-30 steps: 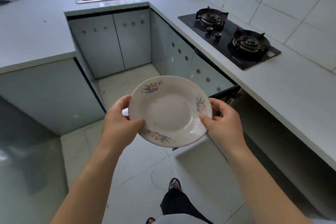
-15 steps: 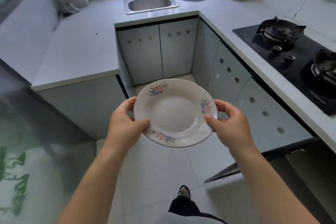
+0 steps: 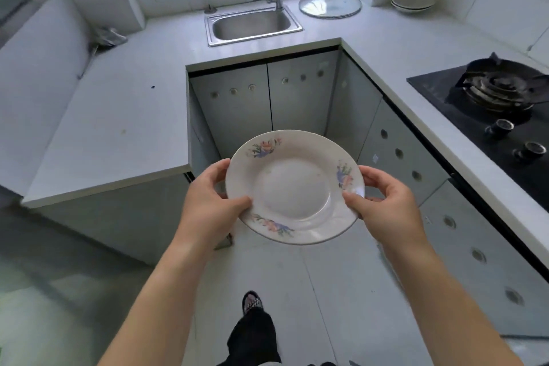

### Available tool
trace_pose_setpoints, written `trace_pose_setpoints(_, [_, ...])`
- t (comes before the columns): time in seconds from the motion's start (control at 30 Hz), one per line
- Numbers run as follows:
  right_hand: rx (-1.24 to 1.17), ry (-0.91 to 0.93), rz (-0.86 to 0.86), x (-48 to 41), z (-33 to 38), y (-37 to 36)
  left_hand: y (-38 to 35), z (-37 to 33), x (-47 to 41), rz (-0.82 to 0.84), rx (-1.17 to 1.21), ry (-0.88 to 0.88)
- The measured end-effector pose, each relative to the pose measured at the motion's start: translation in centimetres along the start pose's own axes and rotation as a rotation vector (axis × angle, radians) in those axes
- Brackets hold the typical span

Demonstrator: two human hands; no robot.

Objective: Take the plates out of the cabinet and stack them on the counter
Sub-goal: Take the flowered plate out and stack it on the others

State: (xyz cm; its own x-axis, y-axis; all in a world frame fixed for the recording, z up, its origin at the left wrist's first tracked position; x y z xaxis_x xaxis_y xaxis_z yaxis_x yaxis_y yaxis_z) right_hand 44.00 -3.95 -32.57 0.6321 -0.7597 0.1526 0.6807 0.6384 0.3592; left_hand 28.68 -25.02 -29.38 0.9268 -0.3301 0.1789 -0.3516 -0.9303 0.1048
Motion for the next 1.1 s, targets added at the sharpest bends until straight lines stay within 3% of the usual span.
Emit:
trace_pose_setpoints(0.23, [-0.002, 0.028, -0.062, -12.8, 4.2, -4.8, -1.6, -2.8, -14.6, 0.036, 0.066, -0.049])
trace_pose_setpoints(0.53, [0.045, -0.009, -0.205, -26.7, 10.3, -7.1, -5.7, -9.6, -31.6, 0.209, 0.021, -0.145])
trace_pose_setpoints(0.67, [0.028, -0.029, -0.225, -30.7, 11.0, -6.7, -8.4, -10.1, -36.2, 0.281, 0.028, -0.103])
trace_pose_setpoints(1.1, [-0.014, -0.074, -0.418, -51.8, 10.7, 2.0, -28.4, -14.5, -54.0, 0.449, 0.024, -0.094])
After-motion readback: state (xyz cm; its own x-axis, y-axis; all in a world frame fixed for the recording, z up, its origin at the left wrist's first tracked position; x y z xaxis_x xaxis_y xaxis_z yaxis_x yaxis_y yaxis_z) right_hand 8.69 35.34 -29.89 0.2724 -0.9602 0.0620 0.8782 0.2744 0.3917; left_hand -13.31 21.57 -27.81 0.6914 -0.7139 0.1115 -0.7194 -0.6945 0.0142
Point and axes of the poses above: each hand's wrist, its own x-axis away from the middle knuckle, its own y-axis out of the back of the hand, z = x × y, the point moved 6 cm from there along -x, towards the middle knuckle, and after that the axes turned 15 degrees about x, right-handed, at the moved point
